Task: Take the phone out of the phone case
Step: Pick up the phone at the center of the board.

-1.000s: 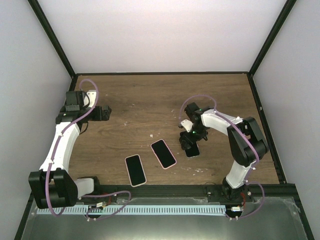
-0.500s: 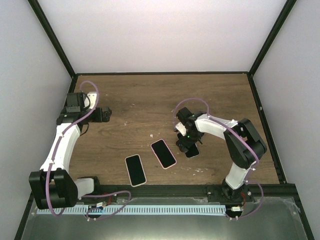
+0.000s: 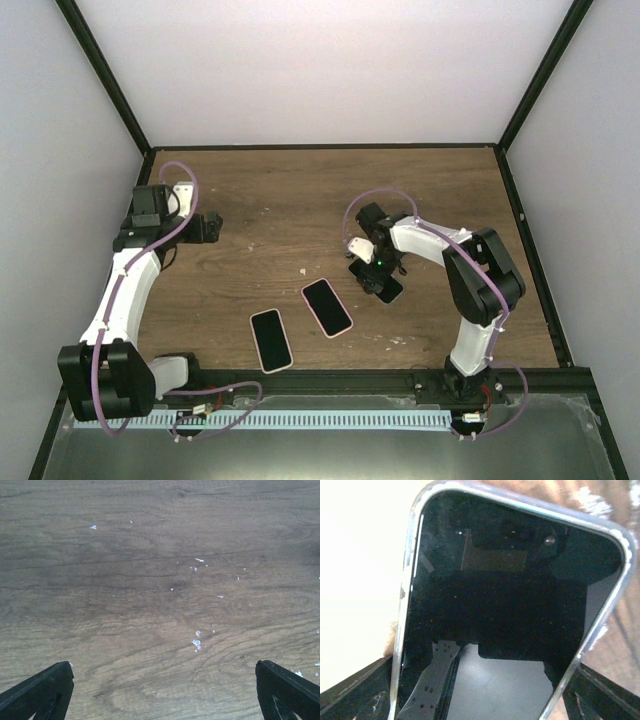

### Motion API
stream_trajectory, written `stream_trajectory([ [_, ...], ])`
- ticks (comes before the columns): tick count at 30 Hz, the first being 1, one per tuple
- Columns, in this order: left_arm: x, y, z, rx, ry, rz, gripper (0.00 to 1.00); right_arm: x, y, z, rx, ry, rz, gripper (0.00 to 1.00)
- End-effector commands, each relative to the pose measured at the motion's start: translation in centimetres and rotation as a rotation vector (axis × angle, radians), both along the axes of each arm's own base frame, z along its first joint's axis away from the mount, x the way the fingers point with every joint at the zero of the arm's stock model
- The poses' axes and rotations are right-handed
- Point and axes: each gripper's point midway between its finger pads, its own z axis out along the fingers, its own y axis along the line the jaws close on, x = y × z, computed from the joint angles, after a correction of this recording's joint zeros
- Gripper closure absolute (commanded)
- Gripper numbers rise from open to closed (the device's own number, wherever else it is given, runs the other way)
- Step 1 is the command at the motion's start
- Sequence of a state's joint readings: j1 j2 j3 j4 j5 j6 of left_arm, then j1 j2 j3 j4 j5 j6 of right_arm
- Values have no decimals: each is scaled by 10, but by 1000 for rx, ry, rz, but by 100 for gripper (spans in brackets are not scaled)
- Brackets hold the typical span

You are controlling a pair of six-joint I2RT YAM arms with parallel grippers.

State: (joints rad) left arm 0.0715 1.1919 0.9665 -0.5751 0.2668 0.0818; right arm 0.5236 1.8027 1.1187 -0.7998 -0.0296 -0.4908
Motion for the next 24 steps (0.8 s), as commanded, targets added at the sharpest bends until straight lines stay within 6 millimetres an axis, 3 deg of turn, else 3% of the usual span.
stream_trajectory([
  [1,7,5,8,27,-55,13,0,33,-20,-14,-65,-60,-56,10],
  [4,9,4,13,25,-82,12,0,15,-23,-19,-54,-1,-116,7],
  [8,11,-6,18,2,-119,-10,0,-4,-34,-36,-76,30,-156,15],
  [12,12,-22,13,-69,-100,-23,0,0,-34,-40,-80,16,-194,25],
  [15,12,-34,3,-165,-57,-9,0,15,-26,-26,-44,-37,-214,32],
  [20,1,-89,-10,-381,26,-154,0,43,-6,13,69,-157,-211,38],
  [24,-3,-128,-21,-481,96,-253,7,56,9,37,163,-214,-198,42],
])
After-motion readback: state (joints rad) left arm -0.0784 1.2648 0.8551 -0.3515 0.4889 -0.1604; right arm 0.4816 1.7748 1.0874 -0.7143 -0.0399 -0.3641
